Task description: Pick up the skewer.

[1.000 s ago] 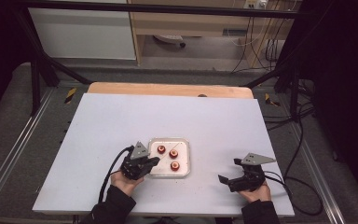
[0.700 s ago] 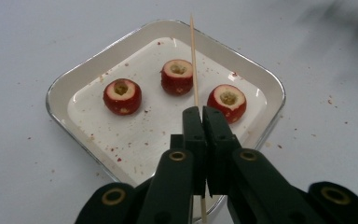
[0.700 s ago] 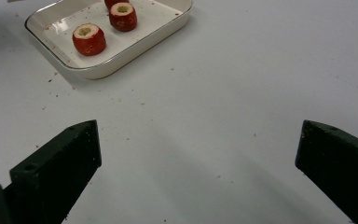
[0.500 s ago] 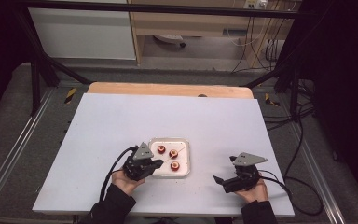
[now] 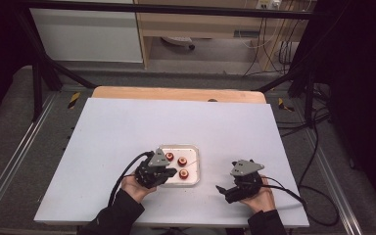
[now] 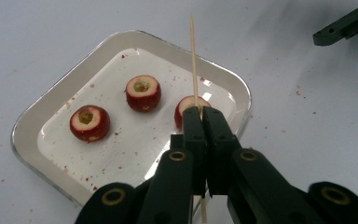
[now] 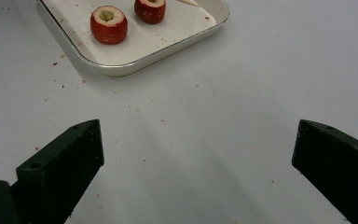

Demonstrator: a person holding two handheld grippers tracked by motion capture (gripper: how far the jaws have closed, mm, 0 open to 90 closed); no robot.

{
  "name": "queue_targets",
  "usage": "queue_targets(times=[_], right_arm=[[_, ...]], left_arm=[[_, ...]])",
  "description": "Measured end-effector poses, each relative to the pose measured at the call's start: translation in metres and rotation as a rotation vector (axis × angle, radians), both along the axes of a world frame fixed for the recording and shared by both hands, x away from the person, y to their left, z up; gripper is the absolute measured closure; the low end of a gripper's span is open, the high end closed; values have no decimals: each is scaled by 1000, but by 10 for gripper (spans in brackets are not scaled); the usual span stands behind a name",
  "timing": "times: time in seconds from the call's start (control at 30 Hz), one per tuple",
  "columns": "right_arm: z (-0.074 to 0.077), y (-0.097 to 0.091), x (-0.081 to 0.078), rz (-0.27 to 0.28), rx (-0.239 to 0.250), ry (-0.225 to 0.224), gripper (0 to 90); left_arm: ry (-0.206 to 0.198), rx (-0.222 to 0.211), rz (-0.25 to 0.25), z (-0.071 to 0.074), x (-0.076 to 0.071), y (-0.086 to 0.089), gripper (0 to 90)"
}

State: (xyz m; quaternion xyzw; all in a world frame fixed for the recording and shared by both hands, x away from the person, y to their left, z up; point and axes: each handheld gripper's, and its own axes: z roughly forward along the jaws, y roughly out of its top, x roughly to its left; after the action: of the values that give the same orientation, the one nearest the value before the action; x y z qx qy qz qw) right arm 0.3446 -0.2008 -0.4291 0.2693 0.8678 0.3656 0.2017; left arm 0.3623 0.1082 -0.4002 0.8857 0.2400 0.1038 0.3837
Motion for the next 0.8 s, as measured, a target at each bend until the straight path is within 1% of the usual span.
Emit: queue_targets(times=[0.03,0.07,0.1,0.17,0.27,0.3,0.33,0.4,0.43,0.47,0.53,0.57,0.6,0.7,0.8], right_arm=[[3,4,-1,13,-13,-20,46],[3,4,-1,13,-13,-20,46],[6,6,-2,25,-29,-38,57],[7,8,-3,29,-38,-43,62],[9,13,-5,58,-92,-71,86],[10,15,-5,68,-106,-79,95],[10,15,-5,68,-106,-79,95],[11,19,-7,96,-138,-103,135],[11,20,-8,108,-144,-112,149],[12,21,-8,117,-150,-116,158],[13,22,-8,123,-158,-123,169],[14,25,-9,140,-177,-129,189],[14,26,-9,145,-188,-133,198],[14,29,-11,168,-216,-149,232],[14,31,-12,189,-244,-173,274]], left_arm=[[-1,2,-2,0,0,-2,886],[-1,5,-8,1,0,-3,886],[-1,5,-12,1,0,-5,886],[-1,10,-21,1,0,-9,886],[5,20,-36,1,0,-15,886],[7,24,-41,1,0,-17,886],[7,27,-47,1,0,-19,886],[8,28,-52,2,-1,-23,886],[8,30,-58,2,-1,-25,886],[5,38,-71,3,-2,-29,886],[5,45,-77,4,-2,-31,886],[5,46,-82,4,-2,-33,886],[8,51,-87,4,-3,-35,886],[10,55,-106,5,-4,-43,886],[10,72,-132,4,-6,-53,886]])
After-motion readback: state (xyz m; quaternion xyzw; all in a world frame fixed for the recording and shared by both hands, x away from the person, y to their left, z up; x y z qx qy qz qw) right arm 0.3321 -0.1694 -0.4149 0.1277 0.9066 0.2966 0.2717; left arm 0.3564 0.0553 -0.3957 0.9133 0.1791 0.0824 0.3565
